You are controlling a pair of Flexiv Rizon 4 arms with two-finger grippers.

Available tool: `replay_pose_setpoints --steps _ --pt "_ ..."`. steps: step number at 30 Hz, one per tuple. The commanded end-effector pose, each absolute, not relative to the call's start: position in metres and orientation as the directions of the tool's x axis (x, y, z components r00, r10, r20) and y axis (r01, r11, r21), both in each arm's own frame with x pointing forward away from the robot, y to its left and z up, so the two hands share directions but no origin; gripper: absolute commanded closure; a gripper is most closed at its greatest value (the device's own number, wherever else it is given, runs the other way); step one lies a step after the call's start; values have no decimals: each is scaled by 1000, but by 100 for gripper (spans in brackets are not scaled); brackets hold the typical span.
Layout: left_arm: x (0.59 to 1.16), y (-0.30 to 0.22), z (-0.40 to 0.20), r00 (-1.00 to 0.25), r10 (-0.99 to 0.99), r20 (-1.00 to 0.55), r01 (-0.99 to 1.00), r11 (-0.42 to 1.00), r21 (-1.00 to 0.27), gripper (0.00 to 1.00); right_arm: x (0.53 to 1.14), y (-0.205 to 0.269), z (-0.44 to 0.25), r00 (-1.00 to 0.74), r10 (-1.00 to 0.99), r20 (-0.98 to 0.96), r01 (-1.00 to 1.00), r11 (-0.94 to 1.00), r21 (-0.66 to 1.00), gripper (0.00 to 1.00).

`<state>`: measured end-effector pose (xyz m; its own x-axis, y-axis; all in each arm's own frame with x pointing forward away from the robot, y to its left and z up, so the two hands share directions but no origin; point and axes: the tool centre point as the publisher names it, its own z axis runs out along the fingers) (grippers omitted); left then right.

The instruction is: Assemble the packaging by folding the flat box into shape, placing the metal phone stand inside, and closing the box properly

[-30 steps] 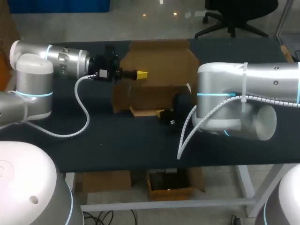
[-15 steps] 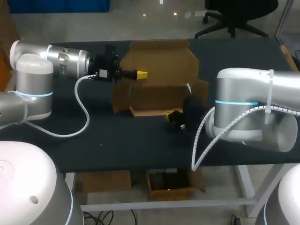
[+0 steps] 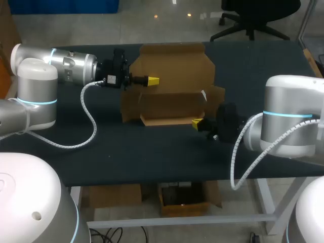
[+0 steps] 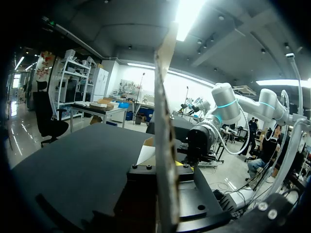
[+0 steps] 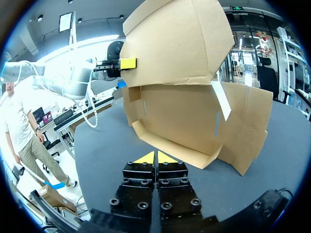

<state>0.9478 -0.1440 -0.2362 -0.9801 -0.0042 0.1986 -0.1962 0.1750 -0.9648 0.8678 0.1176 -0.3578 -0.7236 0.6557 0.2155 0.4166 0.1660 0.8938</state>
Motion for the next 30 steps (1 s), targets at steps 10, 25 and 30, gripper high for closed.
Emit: replay_pose_setpoints --steps 10,25,30 --pt "949 -144 -240 -980 -1 200 -197 177 -964 100 848 49 -323 -825 516 232 371 184 910 100" --pt "949 -144 -240 -980 -1 200 -197 177 -964 100 855 5 -316 -872 445 204 343 260 903 100" --pt "949 -144 -240 -980 -1 200 -197 177 -964 100 854 -4 -314 -878 439 188 333 280 901 100"
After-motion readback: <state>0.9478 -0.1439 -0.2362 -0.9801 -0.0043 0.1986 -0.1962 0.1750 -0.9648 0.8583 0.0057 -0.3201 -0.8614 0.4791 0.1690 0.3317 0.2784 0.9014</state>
